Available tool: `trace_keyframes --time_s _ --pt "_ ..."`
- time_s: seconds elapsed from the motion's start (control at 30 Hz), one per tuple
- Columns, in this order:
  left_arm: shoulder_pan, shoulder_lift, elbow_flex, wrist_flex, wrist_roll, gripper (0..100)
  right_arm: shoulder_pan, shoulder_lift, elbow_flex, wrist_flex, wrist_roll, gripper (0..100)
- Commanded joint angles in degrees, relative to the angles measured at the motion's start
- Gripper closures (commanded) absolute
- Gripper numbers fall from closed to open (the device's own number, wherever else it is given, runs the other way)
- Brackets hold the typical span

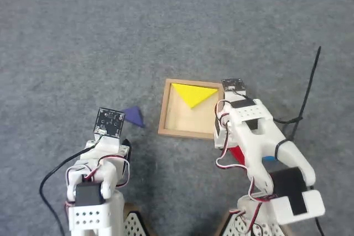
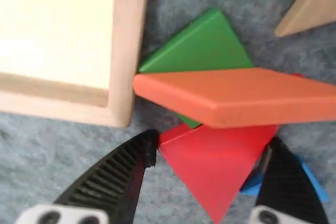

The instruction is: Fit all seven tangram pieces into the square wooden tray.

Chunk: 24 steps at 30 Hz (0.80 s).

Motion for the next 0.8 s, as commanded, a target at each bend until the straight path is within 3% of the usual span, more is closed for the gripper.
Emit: trace_keyframes --time_s 0.0,0.37,0.57,0.77 --pt "-0.4 -1.1 -0.8 0.3 0.5 86 1.7 1.9 -2.5 -2.3 -3.1 68.3" --pt "-0.4 -1.1 -0.8 0.3 0.5 86 2.7 3.6 -3.9 -2.8 -7.1 68.8" --pt "-0.4 -1.1 -0.8 0.3 0.5 86 2.9 3.4 -3.9 -2.9 -7.1 80.5" --pt "-0.4 -1.1 -0.8 0.3 0.5 86 4.0 3.1 -4.0 -2.4 -6.9 81.0"
